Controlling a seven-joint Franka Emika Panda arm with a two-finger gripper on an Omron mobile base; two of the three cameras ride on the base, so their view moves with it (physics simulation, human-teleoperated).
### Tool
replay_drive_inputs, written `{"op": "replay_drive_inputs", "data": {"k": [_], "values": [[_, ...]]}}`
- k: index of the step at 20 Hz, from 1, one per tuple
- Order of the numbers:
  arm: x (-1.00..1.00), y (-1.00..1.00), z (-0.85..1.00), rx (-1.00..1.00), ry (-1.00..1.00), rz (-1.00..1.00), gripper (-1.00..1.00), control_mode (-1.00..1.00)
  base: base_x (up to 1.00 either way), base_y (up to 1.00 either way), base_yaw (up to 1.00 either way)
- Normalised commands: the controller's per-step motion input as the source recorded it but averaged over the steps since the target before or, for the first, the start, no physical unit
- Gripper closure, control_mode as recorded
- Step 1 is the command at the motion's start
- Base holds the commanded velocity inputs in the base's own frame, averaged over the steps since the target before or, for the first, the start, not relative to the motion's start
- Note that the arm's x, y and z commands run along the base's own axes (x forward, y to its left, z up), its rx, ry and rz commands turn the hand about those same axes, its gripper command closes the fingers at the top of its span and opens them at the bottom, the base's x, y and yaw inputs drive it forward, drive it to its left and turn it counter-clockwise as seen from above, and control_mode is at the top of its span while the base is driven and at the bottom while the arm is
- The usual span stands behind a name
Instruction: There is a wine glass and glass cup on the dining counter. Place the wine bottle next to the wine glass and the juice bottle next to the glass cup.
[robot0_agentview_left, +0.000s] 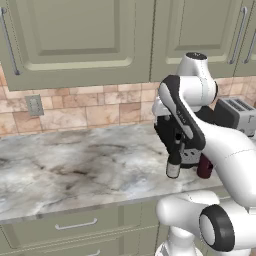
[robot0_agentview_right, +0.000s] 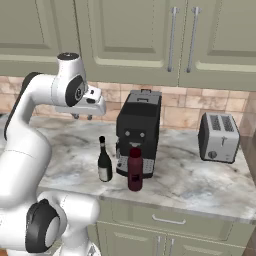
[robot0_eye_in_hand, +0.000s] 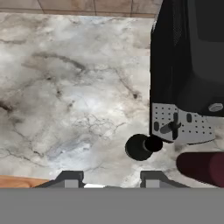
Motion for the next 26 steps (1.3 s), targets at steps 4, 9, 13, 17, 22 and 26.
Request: {"op": "replay_drive_inputs", "data": {"k": [4,9,13,17,22,26], "values": [[-0.1,0.0,0.0,0.0,0.0,0.0,-1.0,-1.0,0.0,0.0,0.0],[-0.2,0.03,0.0,0.0,-0.1,-0.07,-1.0,-1.0,0.0,0.0,0.0],[-0.19,0.1,-0.11,0.0,-0.11,-0.27,-1.0,-1.0,0.0,0.0,0.0],[-0.1,0.22,-0.21,0.0,-0.01,-0.48,-1.0,-1.0,0.0,0.0,0.0],[-0.08,0.19,-0.24,0.0,0.0,-0.53,-1.0,-1.0,0.0,0.0,0.0],[-0.13,0.09,-0.24,0.01,0.0,-0.44,-1.0,-1.0,0.0,0.0,0.0]]}}
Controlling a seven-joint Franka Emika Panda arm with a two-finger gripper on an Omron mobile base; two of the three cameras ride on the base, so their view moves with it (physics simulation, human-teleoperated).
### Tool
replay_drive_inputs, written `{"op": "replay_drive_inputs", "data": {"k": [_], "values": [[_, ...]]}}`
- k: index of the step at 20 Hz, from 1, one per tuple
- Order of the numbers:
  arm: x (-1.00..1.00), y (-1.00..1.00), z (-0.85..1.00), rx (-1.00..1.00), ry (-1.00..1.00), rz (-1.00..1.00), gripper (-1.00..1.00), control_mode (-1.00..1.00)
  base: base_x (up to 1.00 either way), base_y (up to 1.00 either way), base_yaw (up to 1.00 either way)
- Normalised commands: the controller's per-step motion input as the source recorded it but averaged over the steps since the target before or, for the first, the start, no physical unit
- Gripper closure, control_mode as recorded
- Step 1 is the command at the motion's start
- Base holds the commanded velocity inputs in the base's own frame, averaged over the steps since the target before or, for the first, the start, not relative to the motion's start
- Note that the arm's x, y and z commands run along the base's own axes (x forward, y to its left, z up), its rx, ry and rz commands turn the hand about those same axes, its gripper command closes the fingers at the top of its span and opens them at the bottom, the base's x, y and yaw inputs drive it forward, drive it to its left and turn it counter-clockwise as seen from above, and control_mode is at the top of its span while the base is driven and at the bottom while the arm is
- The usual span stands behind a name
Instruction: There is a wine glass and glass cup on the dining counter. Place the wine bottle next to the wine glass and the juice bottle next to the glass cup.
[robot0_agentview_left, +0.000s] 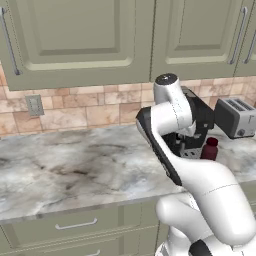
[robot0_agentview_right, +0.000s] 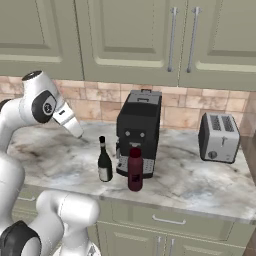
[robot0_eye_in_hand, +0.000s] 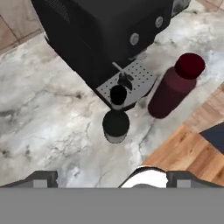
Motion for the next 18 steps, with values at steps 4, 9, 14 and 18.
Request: {"op": "replay_drive_inputs", "data": {"k": [4,9,14,18], "values": [[-0.19,0.03,-0.24,0.0,0.0,-0.33,-1.0,-1.0,0.0,0.0,0.0],[-0.09,0.02,-0.18,0.01,0.0,-0.35,-1.0,-1.0,0.0,0.0,0.0],[-0.03,0.03,-0.26,-0.03,-0.05,-0.31,-1.0,-1.0,0.0,0.0,0.0],[0.0,0.0,-0.34,-0.13,-0.21,-0.17,-1.0,-1.0,0.0,0.0,0.0]]}}
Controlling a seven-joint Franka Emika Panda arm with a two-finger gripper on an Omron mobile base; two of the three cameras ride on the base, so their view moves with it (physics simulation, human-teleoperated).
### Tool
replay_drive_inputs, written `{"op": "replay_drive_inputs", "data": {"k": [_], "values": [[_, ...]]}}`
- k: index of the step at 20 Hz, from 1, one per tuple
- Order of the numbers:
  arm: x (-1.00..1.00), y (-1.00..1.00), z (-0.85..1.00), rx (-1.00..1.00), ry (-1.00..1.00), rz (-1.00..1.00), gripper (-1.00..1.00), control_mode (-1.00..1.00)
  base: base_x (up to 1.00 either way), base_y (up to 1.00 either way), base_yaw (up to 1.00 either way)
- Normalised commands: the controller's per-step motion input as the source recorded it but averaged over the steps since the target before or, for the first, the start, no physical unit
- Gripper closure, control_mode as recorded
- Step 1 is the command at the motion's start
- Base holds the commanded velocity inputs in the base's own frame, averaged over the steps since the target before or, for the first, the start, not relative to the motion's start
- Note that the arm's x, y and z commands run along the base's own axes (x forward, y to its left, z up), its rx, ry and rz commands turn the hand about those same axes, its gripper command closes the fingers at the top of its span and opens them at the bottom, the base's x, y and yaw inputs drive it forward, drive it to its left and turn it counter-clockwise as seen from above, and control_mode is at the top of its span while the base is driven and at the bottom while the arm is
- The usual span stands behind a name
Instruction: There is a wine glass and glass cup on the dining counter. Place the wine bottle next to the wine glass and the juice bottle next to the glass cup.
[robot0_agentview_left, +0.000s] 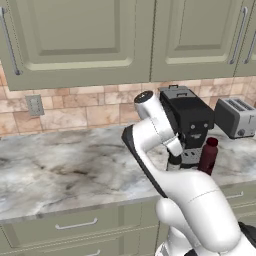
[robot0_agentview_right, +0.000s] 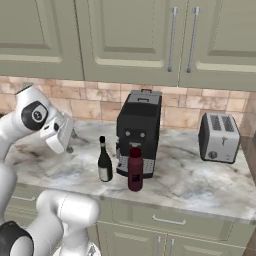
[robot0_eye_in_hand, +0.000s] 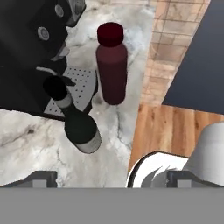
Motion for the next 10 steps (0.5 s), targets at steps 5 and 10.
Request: {"op": "replay_drive_inputs", "data": {"k": [5,10], "values": [[0.03,0.0,-0.32,-0.1,-0.31,-0.06,-1.0,-1.0,0.0,0.0,0.0],[0.01,-0.03,-0.23,-0.07,-0.28,0.0,-1.0,-1.0,0.0,0.0,0.0]]}}
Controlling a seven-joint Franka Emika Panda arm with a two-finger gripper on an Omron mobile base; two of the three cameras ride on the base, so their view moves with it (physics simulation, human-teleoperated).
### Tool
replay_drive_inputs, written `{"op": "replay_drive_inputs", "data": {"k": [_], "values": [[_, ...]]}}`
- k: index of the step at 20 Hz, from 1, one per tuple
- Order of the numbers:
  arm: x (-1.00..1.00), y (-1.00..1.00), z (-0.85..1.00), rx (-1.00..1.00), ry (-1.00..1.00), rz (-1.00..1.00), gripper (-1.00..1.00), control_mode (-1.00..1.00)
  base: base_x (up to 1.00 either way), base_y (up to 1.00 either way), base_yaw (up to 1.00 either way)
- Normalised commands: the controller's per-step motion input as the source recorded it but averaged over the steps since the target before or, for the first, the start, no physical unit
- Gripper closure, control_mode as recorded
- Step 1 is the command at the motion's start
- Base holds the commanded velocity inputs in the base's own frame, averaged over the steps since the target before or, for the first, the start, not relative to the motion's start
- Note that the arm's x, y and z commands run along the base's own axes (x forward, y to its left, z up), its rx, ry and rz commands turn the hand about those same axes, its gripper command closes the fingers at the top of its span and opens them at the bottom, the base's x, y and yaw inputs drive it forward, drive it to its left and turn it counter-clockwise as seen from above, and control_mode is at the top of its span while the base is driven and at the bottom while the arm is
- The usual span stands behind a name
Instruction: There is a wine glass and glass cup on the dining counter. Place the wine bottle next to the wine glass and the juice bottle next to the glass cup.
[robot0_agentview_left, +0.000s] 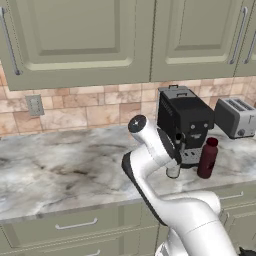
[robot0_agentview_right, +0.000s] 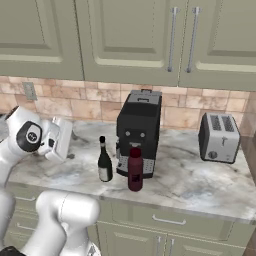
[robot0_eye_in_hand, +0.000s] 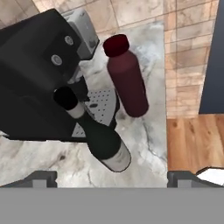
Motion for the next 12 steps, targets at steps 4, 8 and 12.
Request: {"op": "replay_drive_inputs", "data": {"k": [4,8,12], "values": [[0.08,-0.14,-0.05,0.0,-0.02,0.01,-1.0,-1.0,0.0,0.0,0.0],[0.15,-0.14,0.0,0.0,0.12,0.04,-1.0,-1.0,0.0,0.0,0.0],[0.22,-0.11,0.0,0.0,0.19,0.01,-1.0,-1.0,0.0,0.0,0.0]]}}
